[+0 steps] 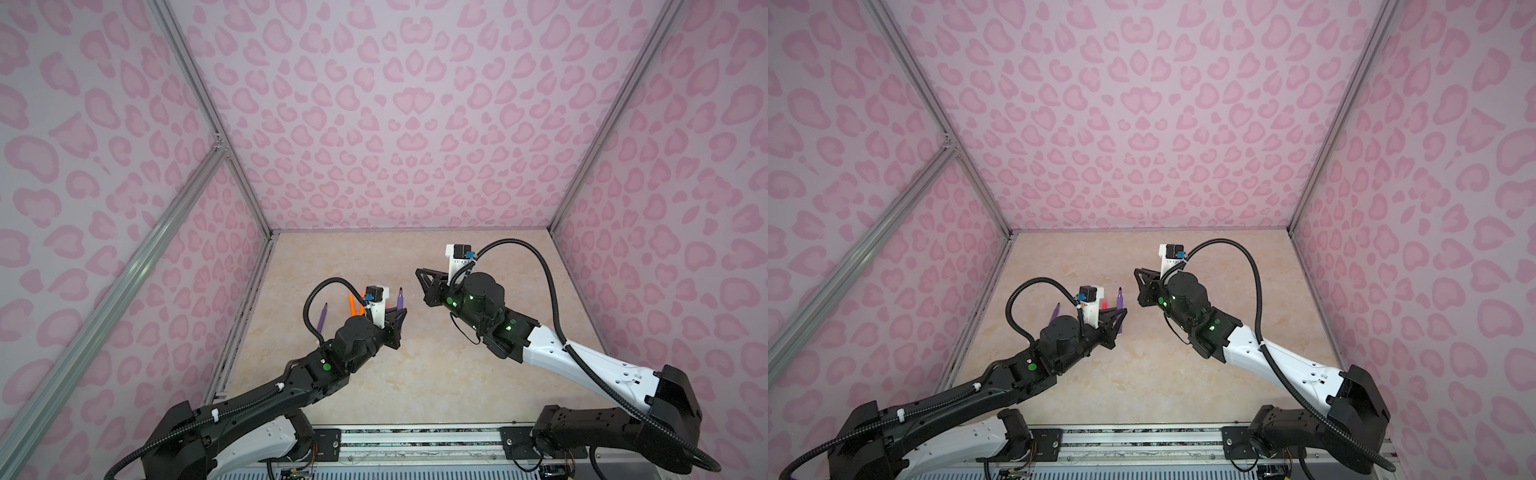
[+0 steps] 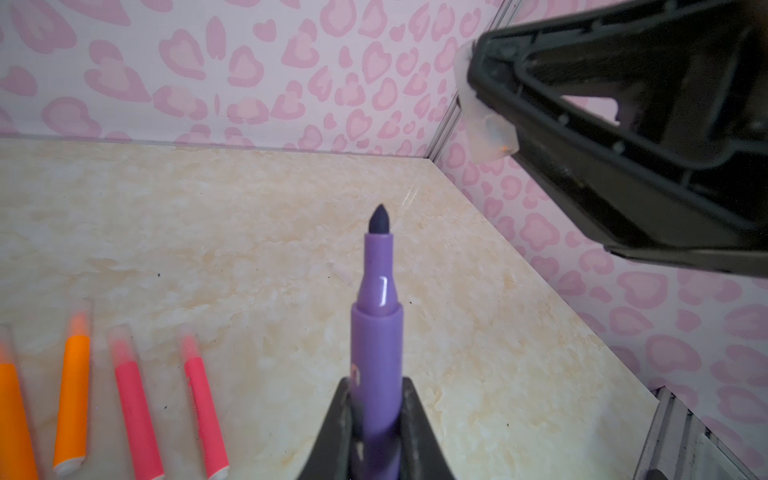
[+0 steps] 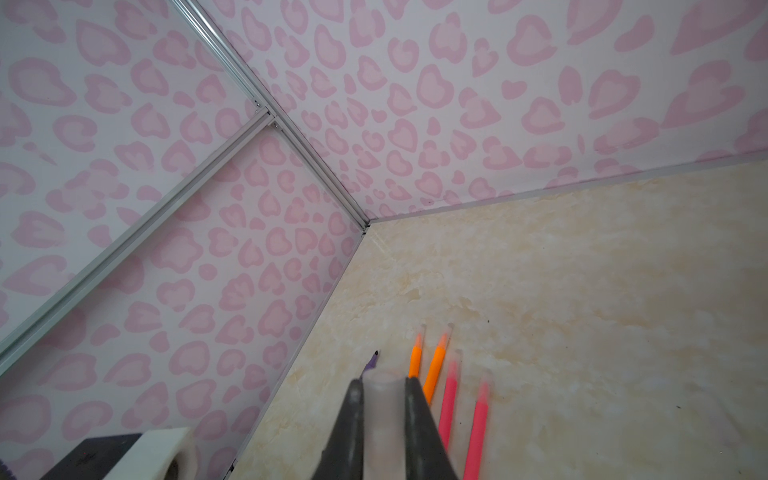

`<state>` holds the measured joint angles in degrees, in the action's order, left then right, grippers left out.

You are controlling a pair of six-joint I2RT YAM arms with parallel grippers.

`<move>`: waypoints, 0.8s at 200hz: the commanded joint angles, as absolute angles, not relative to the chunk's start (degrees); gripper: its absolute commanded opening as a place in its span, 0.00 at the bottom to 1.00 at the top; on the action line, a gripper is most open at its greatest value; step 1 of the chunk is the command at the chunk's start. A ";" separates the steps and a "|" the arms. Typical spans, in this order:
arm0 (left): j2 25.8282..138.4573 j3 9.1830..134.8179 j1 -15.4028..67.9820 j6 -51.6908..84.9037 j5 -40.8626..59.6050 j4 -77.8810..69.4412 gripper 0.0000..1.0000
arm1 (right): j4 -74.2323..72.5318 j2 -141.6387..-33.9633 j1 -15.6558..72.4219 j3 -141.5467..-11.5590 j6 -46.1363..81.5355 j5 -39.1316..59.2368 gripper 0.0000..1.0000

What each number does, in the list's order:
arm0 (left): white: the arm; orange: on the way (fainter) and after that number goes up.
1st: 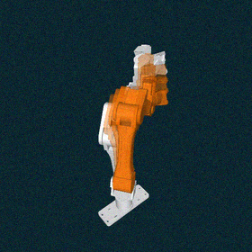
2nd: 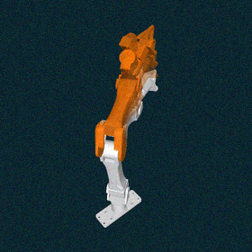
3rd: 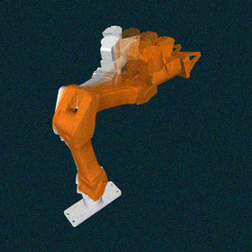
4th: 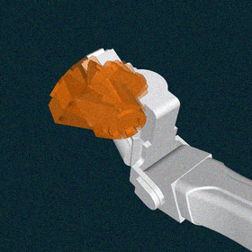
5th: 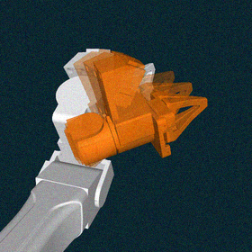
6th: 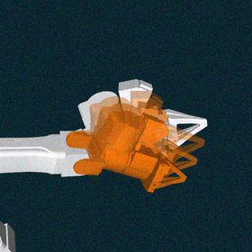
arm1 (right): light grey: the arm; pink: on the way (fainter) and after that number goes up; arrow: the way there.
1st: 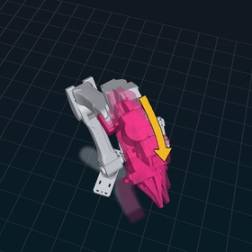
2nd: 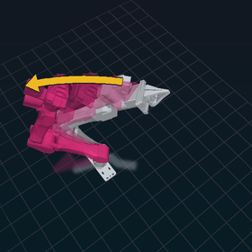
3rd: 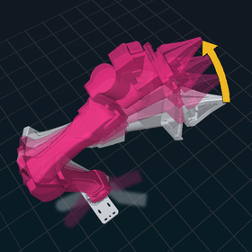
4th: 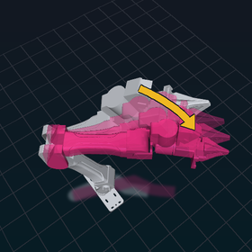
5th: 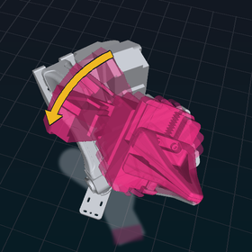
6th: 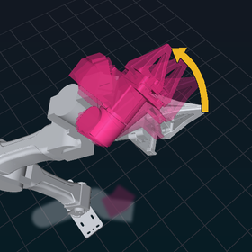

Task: Insert the pens into the pen caps
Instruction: 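Carry the cap with the right gripper to the purple marker tip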

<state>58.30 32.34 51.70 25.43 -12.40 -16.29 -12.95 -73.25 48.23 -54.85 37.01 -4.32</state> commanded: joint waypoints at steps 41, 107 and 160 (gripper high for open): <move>58.01 32.15 51.55 24.87 -12.57 -17.69 0.03 | -12.82 -75.19 49.30 -57.69 36.66 -6.11 0.05; 57.99 32.26 51.59 24.88 -10.74 -18.02 0.03 | -13.05 -78.10 51.24 -58.72 37.00 -6.55 0.04; 59.23 32.69 51.59 25.14 -10.56 -18.02 0.03 | -14.60 -78.22 51.98 -57.58 37.51 -6.27 0.04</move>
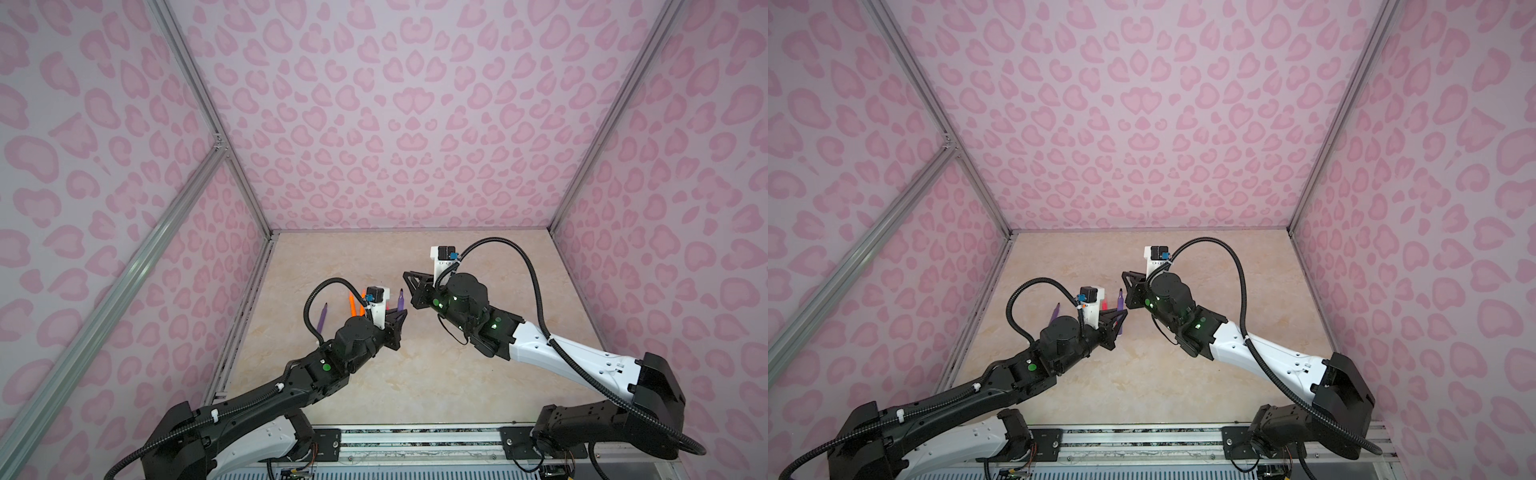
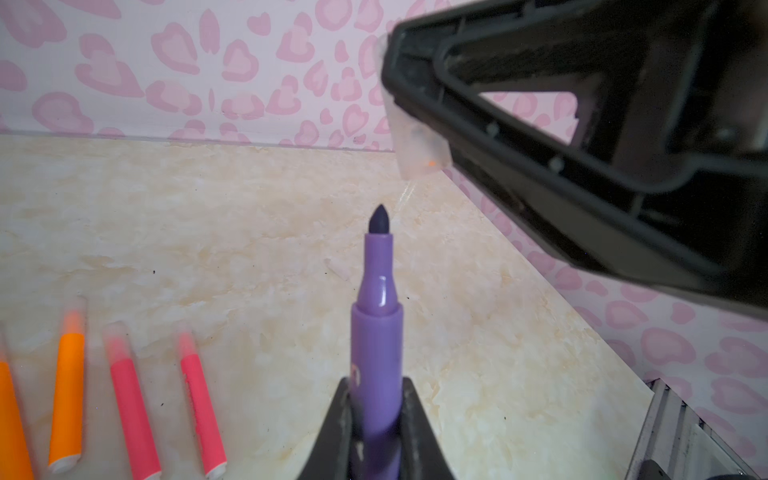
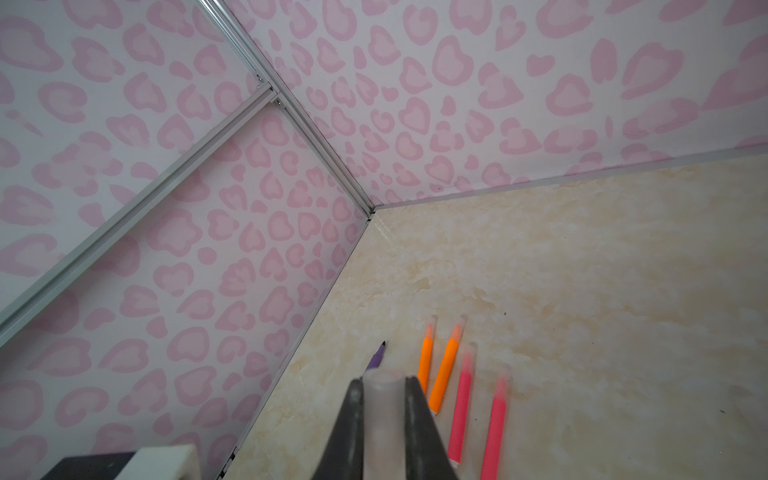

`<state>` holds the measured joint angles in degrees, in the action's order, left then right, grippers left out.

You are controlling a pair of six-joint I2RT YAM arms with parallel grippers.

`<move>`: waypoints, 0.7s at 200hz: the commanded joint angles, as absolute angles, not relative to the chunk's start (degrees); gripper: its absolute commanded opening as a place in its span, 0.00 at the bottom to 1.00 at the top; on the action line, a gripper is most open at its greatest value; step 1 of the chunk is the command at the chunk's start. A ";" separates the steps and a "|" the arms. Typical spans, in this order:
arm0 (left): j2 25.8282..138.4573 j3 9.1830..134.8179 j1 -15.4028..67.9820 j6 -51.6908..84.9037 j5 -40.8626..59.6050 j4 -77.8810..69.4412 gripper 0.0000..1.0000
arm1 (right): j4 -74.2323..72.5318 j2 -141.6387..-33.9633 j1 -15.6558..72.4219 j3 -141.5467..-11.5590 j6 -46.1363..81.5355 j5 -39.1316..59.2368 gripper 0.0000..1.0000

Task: Insert the pens into the pen caps
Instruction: 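Carry the cap with the right gripper to the purple marker tip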

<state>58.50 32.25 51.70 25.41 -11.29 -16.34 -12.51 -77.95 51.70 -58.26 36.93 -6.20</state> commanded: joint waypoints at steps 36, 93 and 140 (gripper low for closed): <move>59.68 32.80 51.59 25.23 -9.93 -18.08 0.03 | -15.54 -79.26 52.47 -57.48 37.88 -6.37 0.04; 59.36 32.65 51.59 25.53 -10.45 -17.94 0.03 | -15.55 -80.54 52.96 -58.25 37.69 -6.77 0.03; 59.08 32.33 50.24 27.12 -9.24 -18.19 0.03 | -16.43 -80.33 53.79 -56.89 38.05 -7.65 0.03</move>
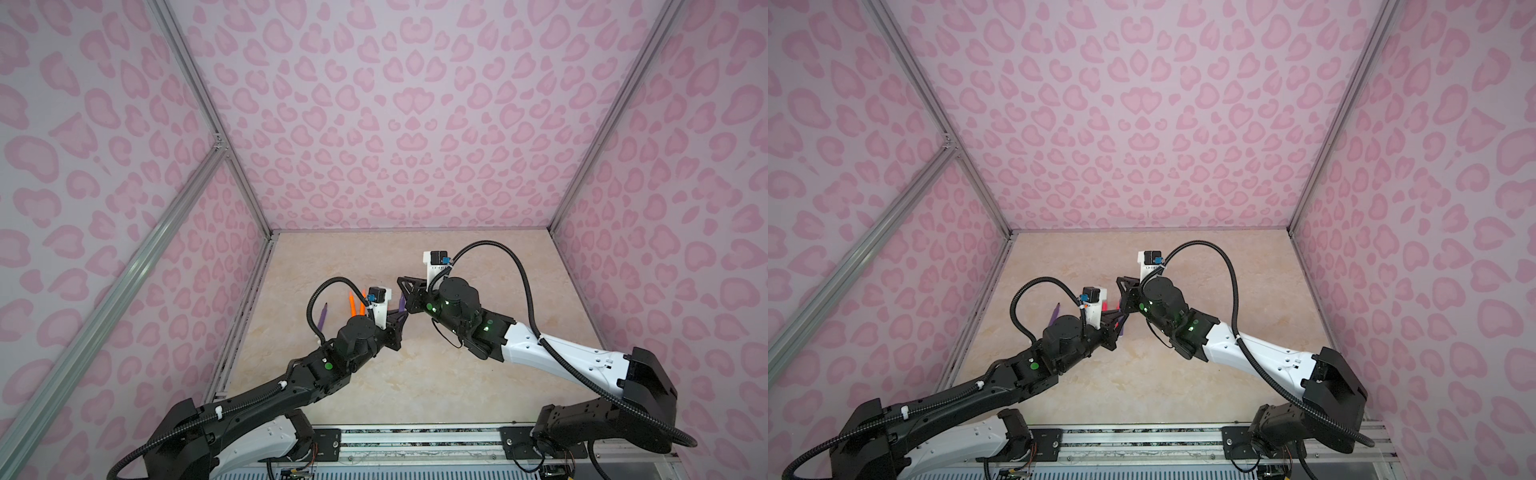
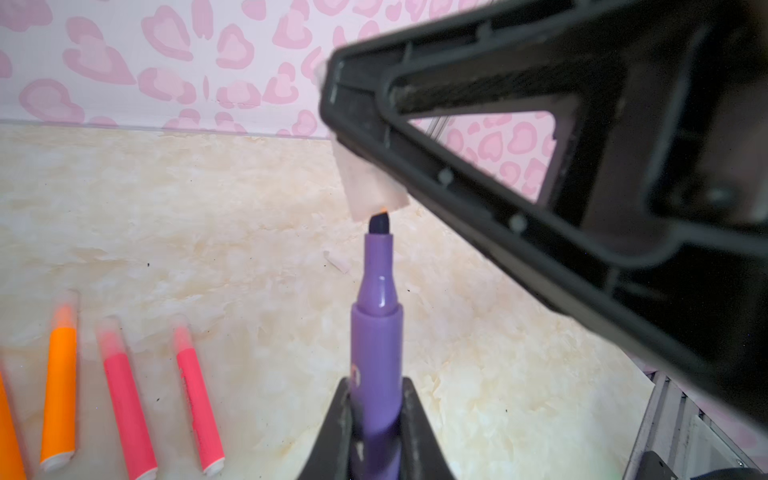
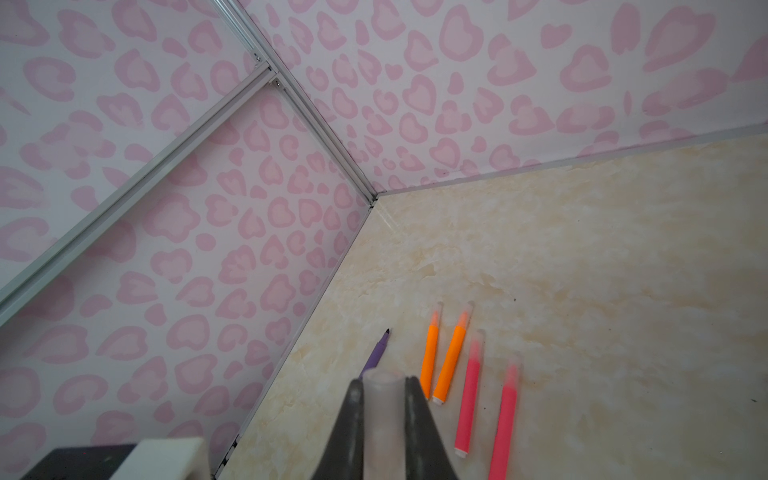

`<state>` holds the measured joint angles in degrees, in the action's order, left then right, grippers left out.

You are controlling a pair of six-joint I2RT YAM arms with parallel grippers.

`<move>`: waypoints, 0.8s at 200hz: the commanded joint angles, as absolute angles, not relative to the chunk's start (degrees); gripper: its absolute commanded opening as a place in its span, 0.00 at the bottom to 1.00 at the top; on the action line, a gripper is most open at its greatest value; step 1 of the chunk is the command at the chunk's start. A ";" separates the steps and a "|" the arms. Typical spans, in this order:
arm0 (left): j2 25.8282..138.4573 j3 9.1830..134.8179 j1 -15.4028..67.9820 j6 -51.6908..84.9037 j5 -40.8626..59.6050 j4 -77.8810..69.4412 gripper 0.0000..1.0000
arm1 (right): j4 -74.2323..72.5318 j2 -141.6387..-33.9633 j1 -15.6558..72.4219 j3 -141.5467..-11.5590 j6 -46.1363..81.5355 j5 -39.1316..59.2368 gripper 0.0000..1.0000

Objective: Insert the pens into the pen caps

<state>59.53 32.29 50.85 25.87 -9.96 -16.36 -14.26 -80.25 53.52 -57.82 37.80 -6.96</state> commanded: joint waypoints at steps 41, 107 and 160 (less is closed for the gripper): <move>58.14 31.79 48.93 27.86 -7.76 -18.46 0.03 | -16.61 -80.60 54.28 -55.60 38.32 -8.64 0.02; 58.75 32.35 48.74 27.62 -7.67 -17.83 0.03 | -13.91 -82.79 55.94 -57.40 37.41 -11.40 0.01; 58.76 32.59 48.74 28.19 -11.16 -16.26 0.03 | -10.95 -82.82 57.79 -57.69 38.29 -15.21 0.00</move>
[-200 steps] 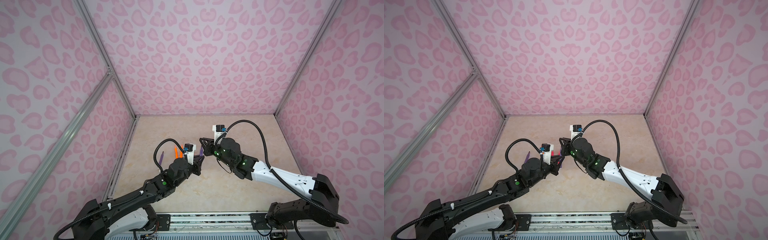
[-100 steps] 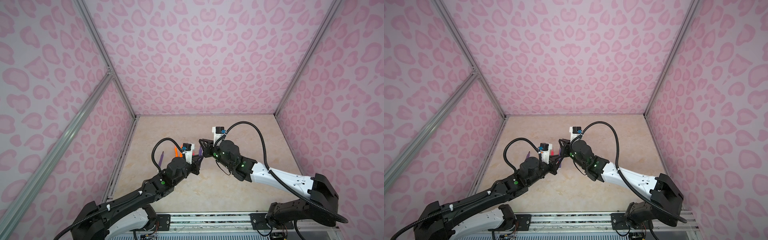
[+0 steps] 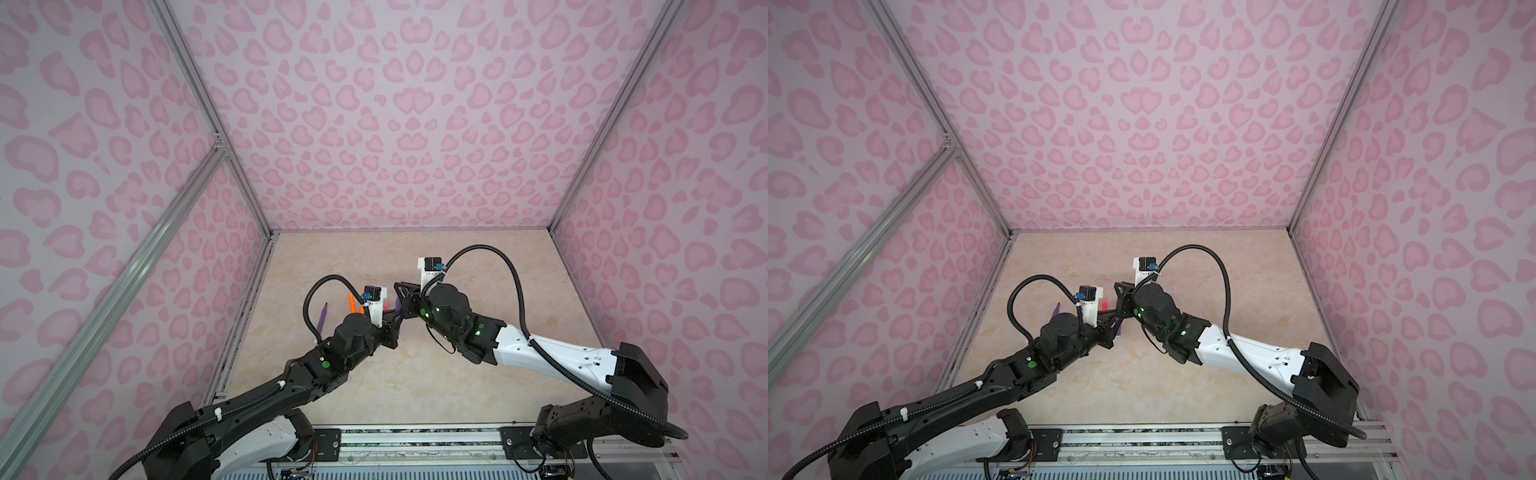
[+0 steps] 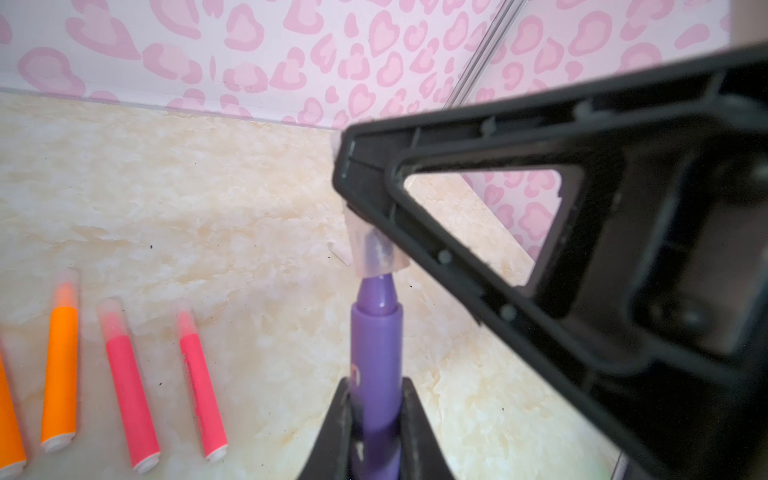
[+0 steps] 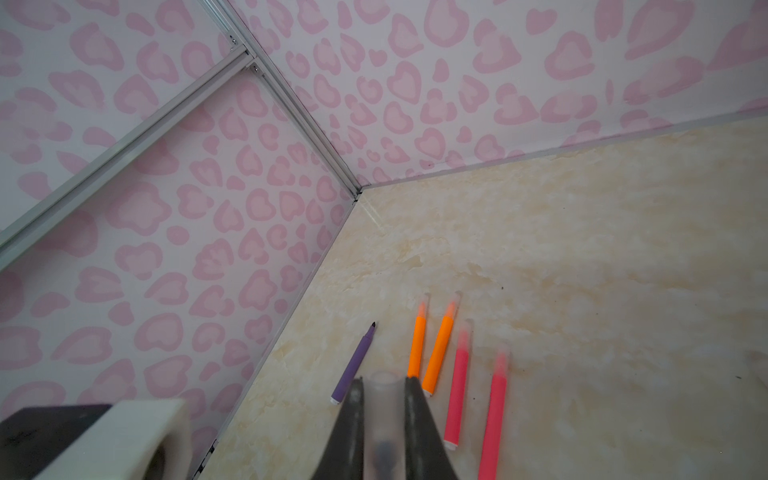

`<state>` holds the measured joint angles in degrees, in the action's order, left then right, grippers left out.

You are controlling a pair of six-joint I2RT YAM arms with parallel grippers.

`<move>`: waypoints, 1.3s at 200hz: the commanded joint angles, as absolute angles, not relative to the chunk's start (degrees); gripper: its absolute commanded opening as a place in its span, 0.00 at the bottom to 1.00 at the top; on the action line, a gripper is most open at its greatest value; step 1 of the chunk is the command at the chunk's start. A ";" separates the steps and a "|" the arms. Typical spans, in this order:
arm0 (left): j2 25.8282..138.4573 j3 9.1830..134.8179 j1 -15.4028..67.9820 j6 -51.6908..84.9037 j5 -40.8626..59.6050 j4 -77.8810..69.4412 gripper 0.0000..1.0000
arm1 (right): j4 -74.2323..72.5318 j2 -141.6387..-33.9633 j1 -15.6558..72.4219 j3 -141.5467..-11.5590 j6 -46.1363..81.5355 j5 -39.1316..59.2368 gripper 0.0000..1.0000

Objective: Insert the pens into the pen caps

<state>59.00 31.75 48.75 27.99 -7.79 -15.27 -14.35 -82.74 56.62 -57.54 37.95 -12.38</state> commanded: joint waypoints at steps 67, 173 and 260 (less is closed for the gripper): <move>59.33 33.12 48.36 29.00 -13.37 -14.41 0.03 | -8.55 -82.74 61.42 -55.68 41.48 -19.66 0.00; 58.01 31.98 48.42 27.94 -8.70 -17.22 0.03 | -14.06 -81.38 59.57 -53.03 40.58 -16.72 0.30; 58.54 31.95 48.36 28.21 -7.98 -17.66 0.03 | -10.93 -82.20 53.82 -60.09 37.45 -11.85 0.66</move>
<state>58.54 31.90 48.38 28.01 -7.57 -15.09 -12.25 -81.17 54.39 -58.89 38.46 -13.47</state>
